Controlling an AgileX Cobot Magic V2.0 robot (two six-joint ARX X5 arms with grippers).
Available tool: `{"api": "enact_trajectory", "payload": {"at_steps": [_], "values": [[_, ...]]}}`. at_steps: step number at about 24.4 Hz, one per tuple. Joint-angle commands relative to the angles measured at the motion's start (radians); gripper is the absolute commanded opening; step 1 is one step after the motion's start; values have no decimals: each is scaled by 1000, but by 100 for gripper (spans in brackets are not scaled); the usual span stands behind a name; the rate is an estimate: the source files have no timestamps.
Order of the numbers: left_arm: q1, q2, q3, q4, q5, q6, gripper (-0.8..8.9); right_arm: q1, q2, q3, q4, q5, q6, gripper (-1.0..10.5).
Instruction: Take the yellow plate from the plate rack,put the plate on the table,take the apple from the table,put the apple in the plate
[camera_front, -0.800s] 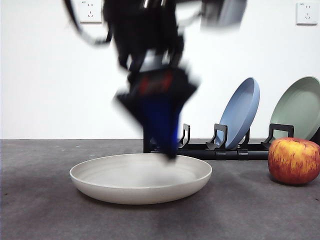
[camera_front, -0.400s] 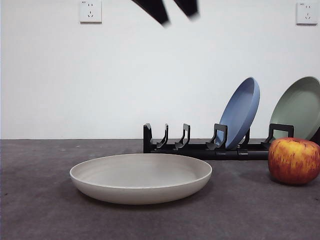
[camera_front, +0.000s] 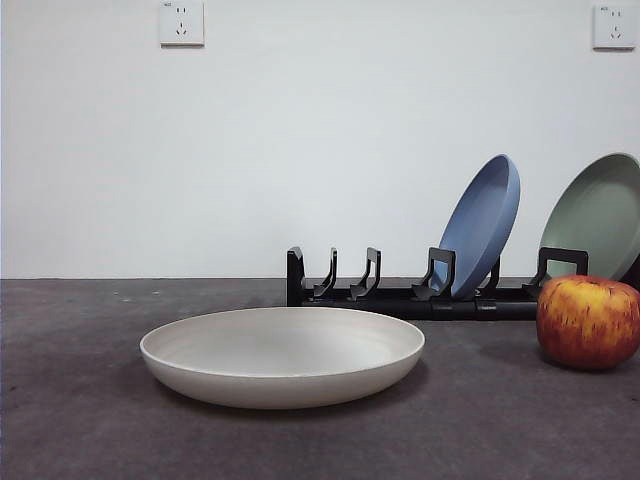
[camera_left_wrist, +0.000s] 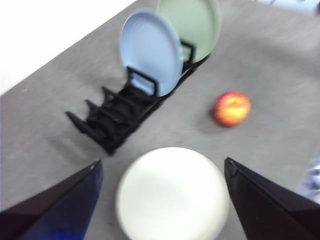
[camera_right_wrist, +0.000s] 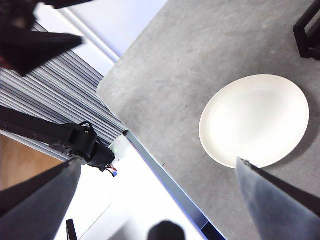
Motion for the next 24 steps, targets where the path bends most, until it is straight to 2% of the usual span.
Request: {"api": "enact_trajectory", "payload": {"at_steps": [1, 4, 6, 7, 21, 24], "values": [[22, -57, -1, -59, 138, -15, 221, 2, -1, 5, 1, -1, -8, 536], [27, -108, -1, -106, 178, -8, 136, 2, -1, 5, 1, 11, -8, 536], [27, -135, -1, -118, 178, -3, -28, 2, -1, 5, 1, 20, -7, 536], [27, -147, -1, -118, 178, -5, -7, 2, -1, 5, -1, 21, -7, 536], [27, -162, -1, -117, 178, -4, -7, 2, -1, 5, -26, 38, -8, 535], [27, -158, -1, -118, 178, -4, -7, 2, -1, 5, -24, 98, -3, 536]]}}
